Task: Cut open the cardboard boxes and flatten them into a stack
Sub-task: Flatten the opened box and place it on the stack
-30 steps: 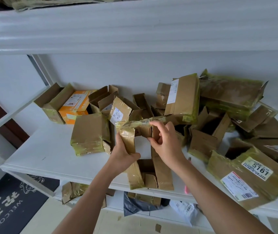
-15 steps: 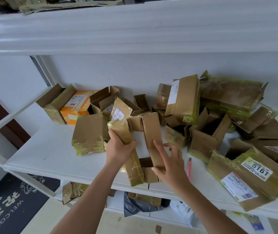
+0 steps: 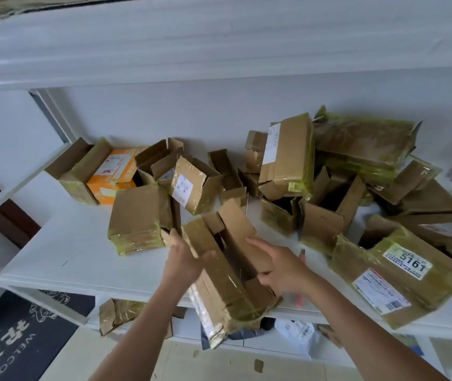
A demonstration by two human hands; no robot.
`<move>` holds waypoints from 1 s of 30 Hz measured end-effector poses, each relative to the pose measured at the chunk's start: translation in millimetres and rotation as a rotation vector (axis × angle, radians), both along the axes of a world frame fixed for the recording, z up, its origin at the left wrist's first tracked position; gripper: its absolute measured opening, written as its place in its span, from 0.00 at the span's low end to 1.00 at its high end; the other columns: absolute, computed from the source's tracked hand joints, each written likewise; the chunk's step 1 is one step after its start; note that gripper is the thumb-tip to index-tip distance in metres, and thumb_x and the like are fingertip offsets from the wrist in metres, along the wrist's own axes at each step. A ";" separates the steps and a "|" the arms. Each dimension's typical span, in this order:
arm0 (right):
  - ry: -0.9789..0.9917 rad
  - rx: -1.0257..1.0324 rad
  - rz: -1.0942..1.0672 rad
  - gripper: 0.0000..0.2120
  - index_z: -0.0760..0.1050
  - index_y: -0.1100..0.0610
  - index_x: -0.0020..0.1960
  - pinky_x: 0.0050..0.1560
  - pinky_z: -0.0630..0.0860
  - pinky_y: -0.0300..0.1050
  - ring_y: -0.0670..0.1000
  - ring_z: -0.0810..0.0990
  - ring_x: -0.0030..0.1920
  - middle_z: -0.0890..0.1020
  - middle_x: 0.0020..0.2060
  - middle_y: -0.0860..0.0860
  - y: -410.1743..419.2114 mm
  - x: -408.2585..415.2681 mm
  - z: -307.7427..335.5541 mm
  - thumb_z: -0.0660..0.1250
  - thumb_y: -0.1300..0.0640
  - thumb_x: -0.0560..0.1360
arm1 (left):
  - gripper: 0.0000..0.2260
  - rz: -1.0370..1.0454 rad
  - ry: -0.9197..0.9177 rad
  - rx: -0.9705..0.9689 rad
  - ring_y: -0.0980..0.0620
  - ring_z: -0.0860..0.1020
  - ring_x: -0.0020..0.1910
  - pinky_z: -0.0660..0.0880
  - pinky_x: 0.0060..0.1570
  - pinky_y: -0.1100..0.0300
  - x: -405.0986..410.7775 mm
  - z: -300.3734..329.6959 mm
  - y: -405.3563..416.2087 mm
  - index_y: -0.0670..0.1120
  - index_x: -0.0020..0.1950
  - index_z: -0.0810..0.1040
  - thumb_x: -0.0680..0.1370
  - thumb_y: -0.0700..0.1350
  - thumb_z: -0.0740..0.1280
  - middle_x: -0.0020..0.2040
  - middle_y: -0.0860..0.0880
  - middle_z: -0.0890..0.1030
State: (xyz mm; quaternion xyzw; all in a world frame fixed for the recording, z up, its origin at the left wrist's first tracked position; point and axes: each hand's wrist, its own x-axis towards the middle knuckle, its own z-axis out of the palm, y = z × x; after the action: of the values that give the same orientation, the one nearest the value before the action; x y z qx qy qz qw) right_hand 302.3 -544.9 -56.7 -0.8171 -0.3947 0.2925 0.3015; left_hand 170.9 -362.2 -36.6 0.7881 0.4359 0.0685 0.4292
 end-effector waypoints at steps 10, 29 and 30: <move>-0.484 0.142 -0.138 0.24 0.75 0.51 0.66 0.53 0.78 0.48 0.53 0.73 0.63 0.73 0.62 0.52 22.8 -6.8 -33.7 0.76 0.53 0.71 | 0.24 -0.825 0.229 0.122 0.51 0.32 0.78 0.42 0.77 0.45 -7.7 -43.0 -3.3 0.55 0.76 0.66 0.80 0.53 0.65 0.80 0.57 0.53; -0.622 0.076 0.058 0.26 0.72 0.41 0.69 0.69 0.60 0.62 0.53 0.56 0.78 0.65 0.75 0.42 -23.0 -26.6 -81.3 0.50 0.34 0.77 | 0.29 -0.955 0.449 0.032 0.51 0.36 0.78 0.48 0.76 0.45 0.9 -24.7 9.5 0.55 0.71 0.68 0.74 0.47 0.75 0.77 0.56 0.60; -0.624 0.083 0.050 0.26 0.73 0.41 0.68 0.69 0.60 0.62 0.53 0.57 0.77 0.65 0.75 0.42 -21.8 -26.5 -81.8 0.51 0.34 0.76 | 0.28 -0.966 0.446 0.076 0.49 0.41 0.78 0.52 0.75 0.46 2.9 -22.8 6.3 0.55 0.69 0.68 0.73 0.47 0.76 0.74 0.55 0.63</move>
State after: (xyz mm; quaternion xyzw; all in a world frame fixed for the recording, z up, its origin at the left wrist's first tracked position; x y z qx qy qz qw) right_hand 275.8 -566.7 -138.5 -0.8443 -0.4999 0.0187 0.1918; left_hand 173.8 -355.9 -59.3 0.9095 0.1013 -0.2903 0.2798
